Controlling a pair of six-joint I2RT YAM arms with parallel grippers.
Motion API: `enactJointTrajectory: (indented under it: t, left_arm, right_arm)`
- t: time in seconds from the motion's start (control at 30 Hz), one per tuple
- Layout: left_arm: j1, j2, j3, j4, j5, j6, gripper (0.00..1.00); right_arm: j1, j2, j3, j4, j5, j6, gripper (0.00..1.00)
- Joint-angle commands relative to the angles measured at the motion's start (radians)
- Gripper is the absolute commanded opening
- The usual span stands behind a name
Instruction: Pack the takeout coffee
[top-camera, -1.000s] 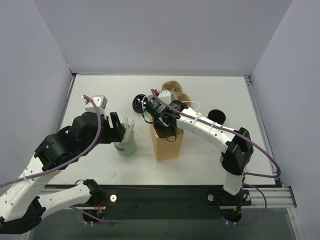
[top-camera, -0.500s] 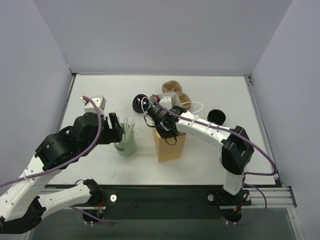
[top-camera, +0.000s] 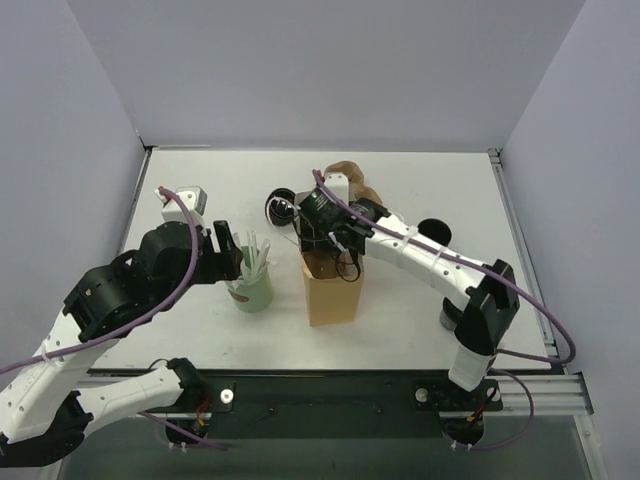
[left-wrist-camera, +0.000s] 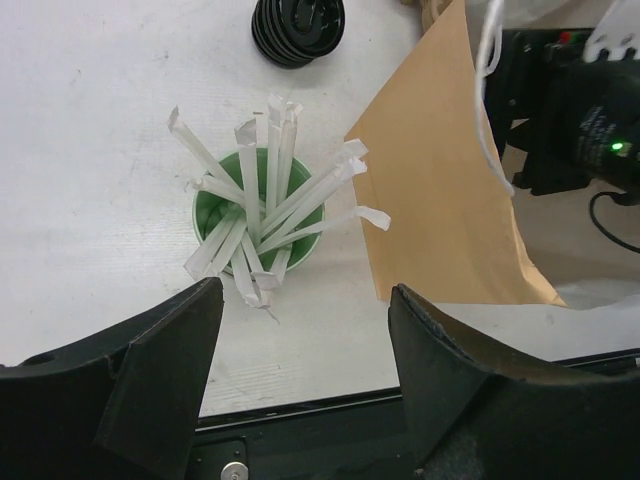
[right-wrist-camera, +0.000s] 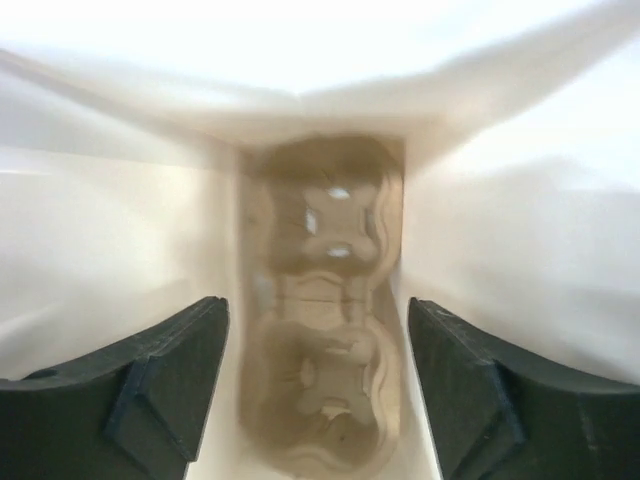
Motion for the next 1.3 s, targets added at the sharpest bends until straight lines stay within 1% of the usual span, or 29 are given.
enactJointTrajectory:
  t: [0.0,0.1,0.23,0.33,0.4,0.5,0.57,0.6,0.7,0.87,0.93,1.03,1.1,1.17,1.2,1.23,1.27]
  left_arm:
    - [0.004,0.003,0.061,0.045,-0.033,0.057,0.77]
    - [0.003,0.013,0.068,0.045,-0.034,0.072,0.77]
    - [0.006,0.019,0.077,0.052,-0.03,0.093,0.77]
    - [0.004,0.033,0.102,0.056,-0.03,0.11,0.77]
    - [0.007,0.045,0.117,0.057,-0.027,0.123,0.77]
    - [0.01,0.074,0.148,0.063,-0.016,0.139,0.77]
    - [0.012,0.097,0.151,0.103,0.004,0.168,0.77]
    - [0.015,0.106,0.153,0.124,0.01,0.181,0.77]
    - [0.029,0.172,0.206,0.167,0.016,0.189,0.77]
    - [0.058,0.273,0.304,0.192,0.064,0.216,0.77]
    - [0.096,0.324,0.372,0.194,0.116,0.224,0.77]
    - [0.134,0.406,0.49,0.175,0.171,0.242,0.77]
    - [0.145,0.444,0.536,0.161,0.196,0.264,0.77]
    - [0.162,0.497,0.61,0.132,0.21,0.297,0.76]
    - [0.167,0.513,0.639,0.117,0.211,0.308,0.77]
    - [0.168,0.537,0.681,0.09,0.207,0.317,0.76]
    - [0.171,0.545,0.702,0.076,0.205,0.328,0.76]
  right_arm:
    - [-0.004,-0.1,0.133,-0.123,-0.016,0.01,0.71]
    - [-0.013,-0.118,0.182,-0.169,-0.031,0.043,0.64]
    - [-0.019,-0.15,0.232,-0.204,-0.036,0.093,0.63]
    - [-0.031,-0.196,0.271,-0.209,-0.063,0.159,0.63]
    - [-0.028,-0.242,0.288,-0.211,-0.056,0.197,0.63]
    - [-0.033,-0.311,0.269,-0.246,-0.015,0.274,0.63]
    - [-0.027,-0.362,0.246,-0.27,0.013,0.314,0.61]
    - [-0.022,-0.377,0.216,-0.307,0.025,0.355,0.61]
    - [-0.01,-0.41,0.159,-0.387,0.05,0.389,0.6]
    - [0.012,-0.408,0.084,-0.421,-0.008,0.386,0.6]
    - [0.018,-0.399,0.053,-0.415,-0.01,0.383,0.61]
    - [0.018,-0.361,0.051,-0.358,-0.033,0.304,0.6]
    - [0.01,-0.313,0.067,-0.355,-0.054,0.249,0.57]
    - [0.001,-0.278,0.091,-0.356,-0.065,0.203,0.44]
    - [0.0,-0.273,0.097,-0.356,-0.08,0.152,0.38]
    - [-0.013,-0.272,0.102,-0.356,-0.086,0.114,0.26]
    - [-0.02,-0.275,0.107,-0.358,-0.09,0.08,0.22]
